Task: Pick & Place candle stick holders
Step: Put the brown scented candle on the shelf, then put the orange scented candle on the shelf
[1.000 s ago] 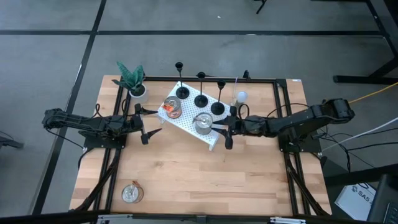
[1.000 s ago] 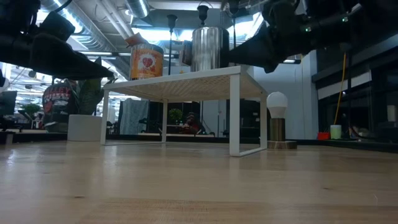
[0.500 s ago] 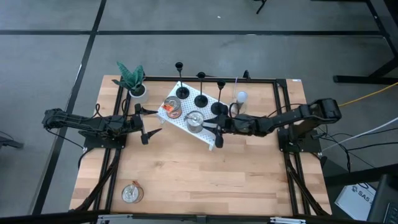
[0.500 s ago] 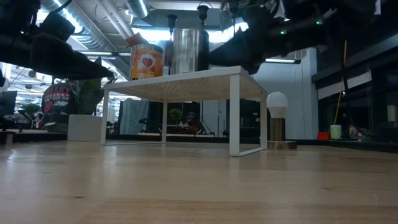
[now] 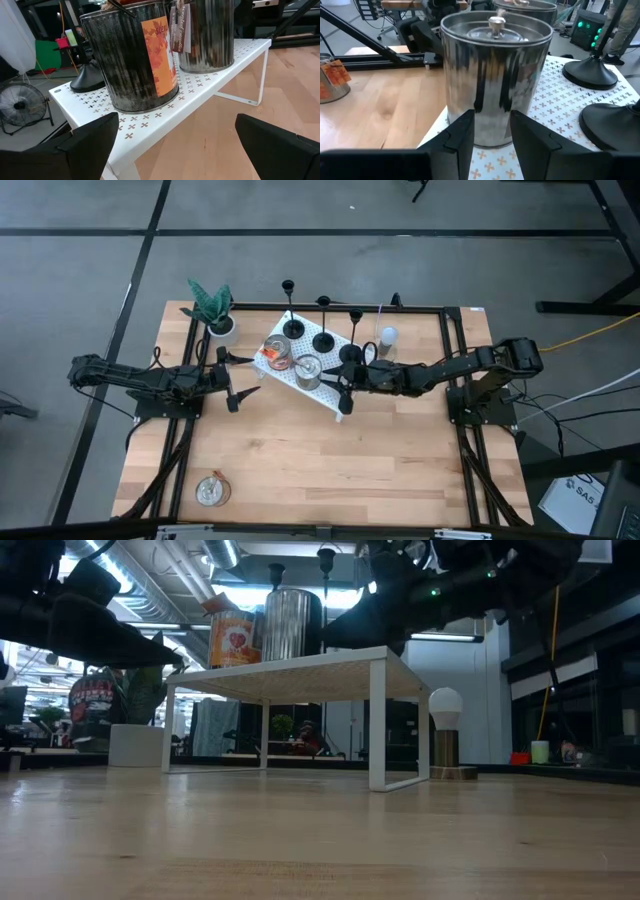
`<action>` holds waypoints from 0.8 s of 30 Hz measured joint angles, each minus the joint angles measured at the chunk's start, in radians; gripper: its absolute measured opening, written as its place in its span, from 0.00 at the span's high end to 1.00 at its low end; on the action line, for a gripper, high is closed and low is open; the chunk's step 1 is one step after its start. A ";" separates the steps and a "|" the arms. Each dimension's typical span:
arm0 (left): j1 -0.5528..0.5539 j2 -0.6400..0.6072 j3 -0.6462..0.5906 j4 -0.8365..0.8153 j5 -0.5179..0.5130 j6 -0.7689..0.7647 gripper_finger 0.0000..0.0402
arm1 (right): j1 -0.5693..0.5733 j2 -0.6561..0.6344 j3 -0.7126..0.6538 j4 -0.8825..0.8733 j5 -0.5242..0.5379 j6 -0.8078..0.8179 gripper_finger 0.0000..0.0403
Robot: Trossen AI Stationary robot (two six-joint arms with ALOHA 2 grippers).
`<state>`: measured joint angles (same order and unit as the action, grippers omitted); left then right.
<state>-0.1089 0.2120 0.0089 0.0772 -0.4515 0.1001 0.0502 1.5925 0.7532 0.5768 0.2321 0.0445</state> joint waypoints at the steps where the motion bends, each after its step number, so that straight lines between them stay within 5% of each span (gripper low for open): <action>1: 0.000 0.000 0.000 0.000 0.000 0.000 0.00 | 0.000 0.000 0.000 -0.001 0.000 0.002 0.68; 17: 0.000 0.000 0.000 0.000 0.000 0.000 0.00 | 0.157 -0.055 0.000 -0.001 0.157 -0.053 0.68; 24: 0.000 0.000 0.000 0.000 0.000 0.000 0.00 | 0.222 -0.061 0.000 -0.008 0.103 -0.090 0.68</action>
<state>-0.1093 0.2120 0.0088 0.0774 -0.4513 0.1001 0.2717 1.5311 0.7528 0.5693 0.3353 -0.0456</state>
